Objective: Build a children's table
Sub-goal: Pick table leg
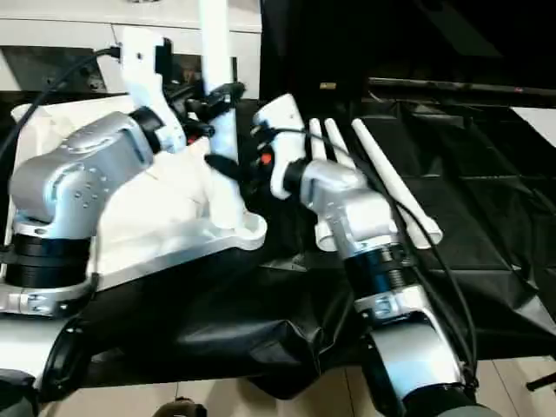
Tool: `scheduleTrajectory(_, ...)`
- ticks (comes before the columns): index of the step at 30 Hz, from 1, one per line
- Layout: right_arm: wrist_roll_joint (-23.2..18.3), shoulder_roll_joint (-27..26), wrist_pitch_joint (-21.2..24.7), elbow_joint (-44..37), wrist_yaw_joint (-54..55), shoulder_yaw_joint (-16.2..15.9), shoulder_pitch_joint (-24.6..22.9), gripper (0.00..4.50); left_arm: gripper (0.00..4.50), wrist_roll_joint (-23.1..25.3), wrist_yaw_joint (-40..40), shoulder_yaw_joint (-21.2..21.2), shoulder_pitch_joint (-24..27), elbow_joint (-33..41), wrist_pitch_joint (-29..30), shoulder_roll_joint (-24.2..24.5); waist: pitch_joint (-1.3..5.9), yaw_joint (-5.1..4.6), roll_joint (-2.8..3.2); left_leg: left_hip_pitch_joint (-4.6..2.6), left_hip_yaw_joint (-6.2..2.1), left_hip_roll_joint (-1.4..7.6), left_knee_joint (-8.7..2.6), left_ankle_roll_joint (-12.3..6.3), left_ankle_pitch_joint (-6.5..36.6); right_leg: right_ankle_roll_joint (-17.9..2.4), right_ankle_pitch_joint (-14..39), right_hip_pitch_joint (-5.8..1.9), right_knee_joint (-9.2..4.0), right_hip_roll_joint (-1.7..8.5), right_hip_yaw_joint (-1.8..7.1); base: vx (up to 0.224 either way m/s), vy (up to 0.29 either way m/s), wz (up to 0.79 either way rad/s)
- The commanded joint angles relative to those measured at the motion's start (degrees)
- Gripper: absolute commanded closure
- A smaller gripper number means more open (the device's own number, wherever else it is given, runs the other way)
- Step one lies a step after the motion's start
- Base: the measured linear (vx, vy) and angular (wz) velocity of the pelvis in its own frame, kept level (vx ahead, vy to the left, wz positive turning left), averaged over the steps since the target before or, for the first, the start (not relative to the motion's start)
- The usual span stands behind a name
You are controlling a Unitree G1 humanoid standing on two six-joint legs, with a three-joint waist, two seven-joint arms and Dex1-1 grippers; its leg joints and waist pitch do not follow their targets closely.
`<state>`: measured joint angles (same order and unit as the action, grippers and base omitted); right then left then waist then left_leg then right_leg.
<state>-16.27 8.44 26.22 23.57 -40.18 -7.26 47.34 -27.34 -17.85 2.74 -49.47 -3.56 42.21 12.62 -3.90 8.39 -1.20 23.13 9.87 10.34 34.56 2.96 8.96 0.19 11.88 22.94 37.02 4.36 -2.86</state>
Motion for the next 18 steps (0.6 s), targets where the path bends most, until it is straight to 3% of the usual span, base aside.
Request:
scheduleTrajectory(1,0.6,0.3,0.3,1.1,-0.5,-0.3,0.4,1.56,2.71,-0.4,1.1,0.6,-1.8,1.4,0.8,-0.7,4.85,0.02,-0.01,-1.61,-0.69,2.21,-3.80,2.52,8.3,-11.0,1.1,-2.99,-3.74,3.75,2.23,0.000,0.000,0.00)
scheduleTrajectory(4,0.4,0.2,0.4,1.9,-1.0,0.0,0.2,1.96,2.71,-0.8,1.5,1.2,-1.7,1.7,1.4,-1.0,4.88,-0.02,0.02,-1.61,-0.71,2.24,-3.79,2.51,8.1,-11.1,1.1,-2.95,-3.68,3.69,2.21,0.000,0.000,0.00)
scheduleTrajectory(7,-0.1,0.2,0.7,2.4,-1.6,0.4,0.2,2.03,2.71,-1.1,1.6,1.8,-1.8,1.9,1.6,-1.2,4.91,-0.02,0.07,-1.57,-0.72,2.20,-3.73,2.19,7.9,-11.4,0.4,-2.98,-3.67,3.70,2.18,0.000,0.000,0.00)
scheduleTrajectory(12,-3.0,0.8,1.6,1.4,-5.6,1.8,-0.1,2.59,2.71,-2.6,0.6,3.0,-2.2,2.0,2.0,-1.2,5.03,0.12,0.04,-1.61,-0.68,2.18,-3.57,1.55,6.9,-12.1,-1.5,-3.06,-3.50,3.66,2.15,0.000,0.000,0.00)
scheduleTrajectory(13,-3.3,1.0,1.6,1.2,-6.1,1.9,-0.1,2.61,2.36,-2.8,0.2,3.0,-2.1,2.1,2.0,-1.1,5.00,0.12,0.09,-1.57,-0.69,2.18,-3.60,1.37,7.1,-12.1,-1.5,-3.08,-3.52,3.66,2.15,0.000,0.000,0.00)
scheduleTrajectory(14,-4.0,1.3,1.8,0.5,-7.6,2.1,-0.4,2.61,2.36,-3.1,-0.8,3.0,-2.0,2.4,2.1,-0.7,4.98,0.12,0.00,-1.59,-0.67,2.18,-3.59,1.30,7.1,-12.1,-1.3,-3.04,-3.54,3.61,2.13,0.000,0.000,0.00)
scheduleTrajectory(15,-4.9,2.2,2.2,-0.5,-10.2,1.9,-0.8,2.64,2.01,-6.0,-3.2,4.0,-1.8,3.0,3.4,-0.7,4.91,0.15,0.07,-1.62,-0.69,2.25,-3.63,1.31,7.6,-12.2,-0.5,-3.02,-3.63,3.68,2.14,0.000,0.000,0.00)
scheduleTrajectory(18,-7.2,4.7,3.1,-2.8,-16.4,1.7,-1.8,2.66,1.92,-11.0,-7.2,6.3,-1.3,3.9,5.3,-0.6,4.95,0.36,-0.19,-1.51,-0.59,2.13,-3.44,0.68,7.0,-12.9,-1.2,-3.28,-3.47,3.65,2.12,0.000,0.000,0.00)
